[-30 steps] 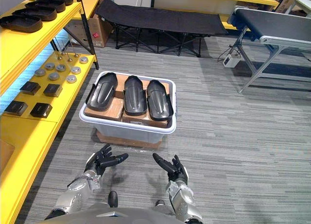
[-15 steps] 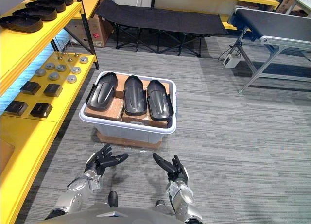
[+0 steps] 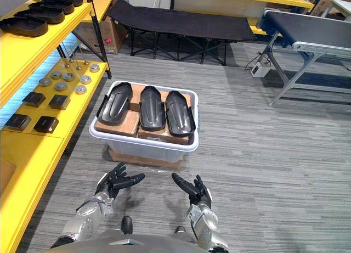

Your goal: Walk over and take three plastic housings, then place them on the shelf

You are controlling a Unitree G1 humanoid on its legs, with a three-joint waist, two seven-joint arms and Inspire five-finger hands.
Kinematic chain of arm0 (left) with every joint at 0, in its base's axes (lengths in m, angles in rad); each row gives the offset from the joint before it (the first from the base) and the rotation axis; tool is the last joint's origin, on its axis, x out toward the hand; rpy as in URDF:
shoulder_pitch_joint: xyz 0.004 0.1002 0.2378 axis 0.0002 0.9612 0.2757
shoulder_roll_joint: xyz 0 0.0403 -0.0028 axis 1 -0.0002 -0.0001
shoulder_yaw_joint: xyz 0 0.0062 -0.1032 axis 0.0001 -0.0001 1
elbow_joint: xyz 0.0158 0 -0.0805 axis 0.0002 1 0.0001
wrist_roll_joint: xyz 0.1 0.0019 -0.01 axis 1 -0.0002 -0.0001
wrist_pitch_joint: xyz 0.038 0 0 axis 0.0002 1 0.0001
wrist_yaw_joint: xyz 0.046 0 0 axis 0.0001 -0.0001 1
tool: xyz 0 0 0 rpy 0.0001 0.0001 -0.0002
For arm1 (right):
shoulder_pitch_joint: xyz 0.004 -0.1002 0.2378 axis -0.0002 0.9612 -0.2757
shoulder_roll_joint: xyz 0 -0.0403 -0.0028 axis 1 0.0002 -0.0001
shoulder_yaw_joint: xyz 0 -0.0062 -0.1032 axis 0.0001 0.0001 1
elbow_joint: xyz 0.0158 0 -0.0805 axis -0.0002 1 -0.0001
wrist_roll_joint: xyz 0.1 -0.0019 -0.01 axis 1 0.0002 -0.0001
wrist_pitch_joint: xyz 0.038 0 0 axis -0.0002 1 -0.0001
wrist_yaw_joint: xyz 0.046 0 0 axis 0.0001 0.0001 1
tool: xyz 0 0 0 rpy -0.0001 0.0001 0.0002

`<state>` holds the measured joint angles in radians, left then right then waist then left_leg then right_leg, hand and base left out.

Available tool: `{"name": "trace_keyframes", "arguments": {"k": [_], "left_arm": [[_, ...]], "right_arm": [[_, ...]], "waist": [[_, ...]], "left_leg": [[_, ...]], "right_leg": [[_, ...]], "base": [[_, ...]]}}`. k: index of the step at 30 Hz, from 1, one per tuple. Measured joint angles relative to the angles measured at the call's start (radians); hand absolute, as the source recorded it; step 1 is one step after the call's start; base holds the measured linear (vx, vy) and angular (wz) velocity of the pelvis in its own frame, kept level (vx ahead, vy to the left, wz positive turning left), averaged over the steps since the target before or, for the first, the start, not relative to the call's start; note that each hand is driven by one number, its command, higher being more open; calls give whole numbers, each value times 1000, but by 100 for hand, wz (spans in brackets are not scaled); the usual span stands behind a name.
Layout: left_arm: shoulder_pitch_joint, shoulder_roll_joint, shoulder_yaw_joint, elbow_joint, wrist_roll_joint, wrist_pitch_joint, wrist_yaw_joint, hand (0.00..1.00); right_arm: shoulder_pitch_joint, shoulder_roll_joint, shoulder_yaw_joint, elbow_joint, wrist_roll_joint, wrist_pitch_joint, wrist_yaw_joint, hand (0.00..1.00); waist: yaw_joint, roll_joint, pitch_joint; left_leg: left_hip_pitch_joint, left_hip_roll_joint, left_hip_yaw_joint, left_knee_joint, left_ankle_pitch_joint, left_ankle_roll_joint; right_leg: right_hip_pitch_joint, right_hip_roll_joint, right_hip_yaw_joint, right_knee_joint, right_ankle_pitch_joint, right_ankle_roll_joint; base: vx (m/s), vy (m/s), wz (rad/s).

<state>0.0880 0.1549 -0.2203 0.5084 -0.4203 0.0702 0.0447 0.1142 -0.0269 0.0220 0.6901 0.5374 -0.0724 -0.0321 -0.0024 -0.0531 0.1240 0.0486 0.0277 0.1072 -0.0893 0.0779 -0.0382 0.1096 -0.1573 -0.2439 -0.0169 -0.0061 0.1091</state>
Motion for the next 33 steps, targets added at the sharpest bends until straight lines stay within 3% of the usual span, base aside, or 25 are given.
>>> {"name": "trace_keyframes", "arguments": {"k": [33], "left_arm": [[0, 0, -2, 1, 1, 0, 0, 100]], "right_arm": [[0, 0, 1, 0, 0, 0, -3, 100]], "waist": [[0, -1, 0]], "left_leg": [[0, 0, 1, 0, 0, 0]], "right_leg": [[-1, 0, 1, 0, 0, 0]], "base": [[0, 0, 0]]}}
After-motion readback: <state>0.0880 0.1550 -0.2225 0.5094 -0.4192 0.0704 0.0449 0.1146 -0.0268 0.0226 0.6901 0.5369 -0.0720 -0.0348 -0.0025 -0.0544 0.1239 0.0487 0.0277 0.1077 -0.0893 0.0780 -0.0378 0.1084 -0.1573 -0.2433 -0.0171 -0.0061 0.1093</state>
